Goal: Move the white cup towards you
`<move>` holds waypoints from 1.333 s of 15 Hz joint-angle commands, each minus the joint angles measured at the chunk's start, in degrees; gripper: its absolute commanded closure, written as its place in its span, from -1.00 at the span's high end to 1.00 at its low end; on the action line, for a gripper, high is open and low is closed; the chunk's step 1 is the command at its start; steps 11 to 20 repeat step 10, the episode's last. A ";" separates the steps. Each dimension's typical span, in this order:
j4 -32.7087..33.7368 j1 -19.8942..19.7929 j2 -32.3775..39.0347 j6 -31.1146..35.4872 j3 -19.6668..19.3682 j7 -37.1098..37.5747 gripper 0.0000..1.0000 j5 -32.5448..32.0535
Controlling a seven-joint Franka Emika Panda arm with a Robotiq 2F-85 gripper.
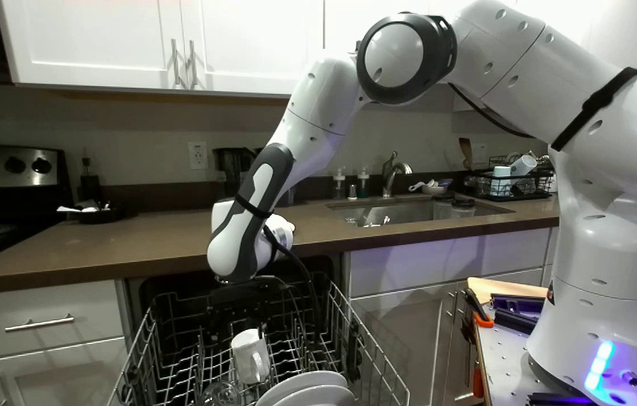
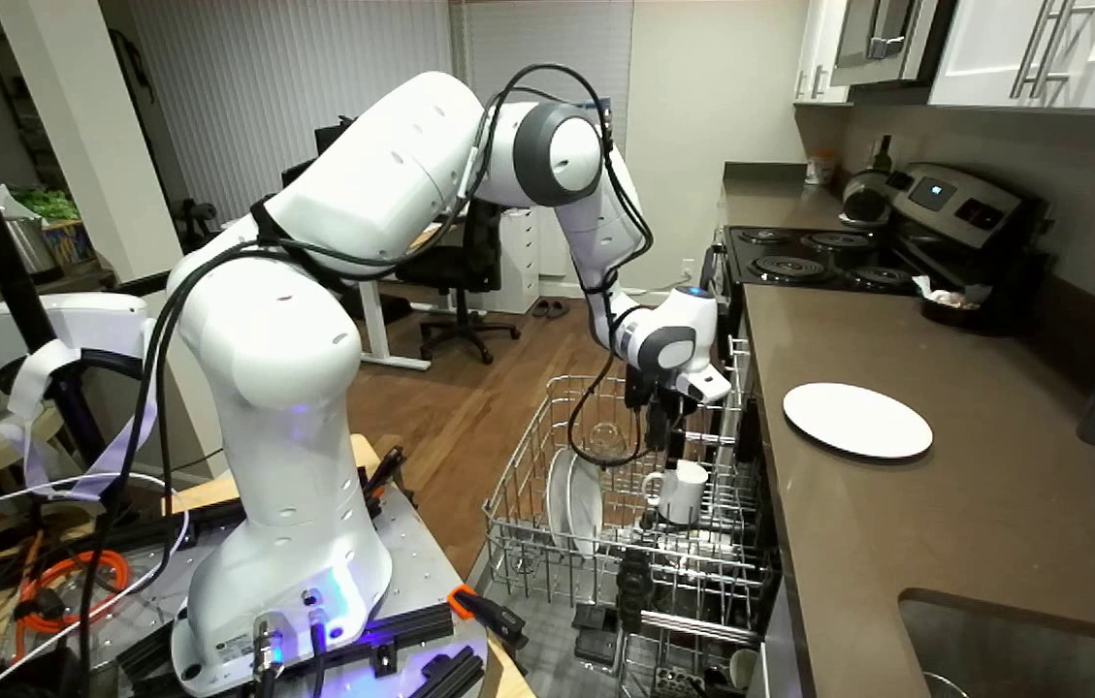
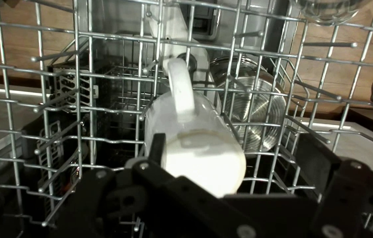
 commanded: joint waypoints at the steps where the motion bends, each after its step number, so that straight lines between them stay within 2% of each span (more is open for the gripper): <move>1: -3.00 2.23 -3.49 -2.73 -1.88 2.36 1.00 -0.40; 7: -4.33 3.43 -6.06 -8.39 -2.81 4.82 1.00 -1.25; 8: -1.48 1.85 -3.18 -6.62 -1.50 2.83 1.00 -0.90; 20: -1.46 1.83 -3.25 -6.73 -1.44 2.87 1.00 -0.90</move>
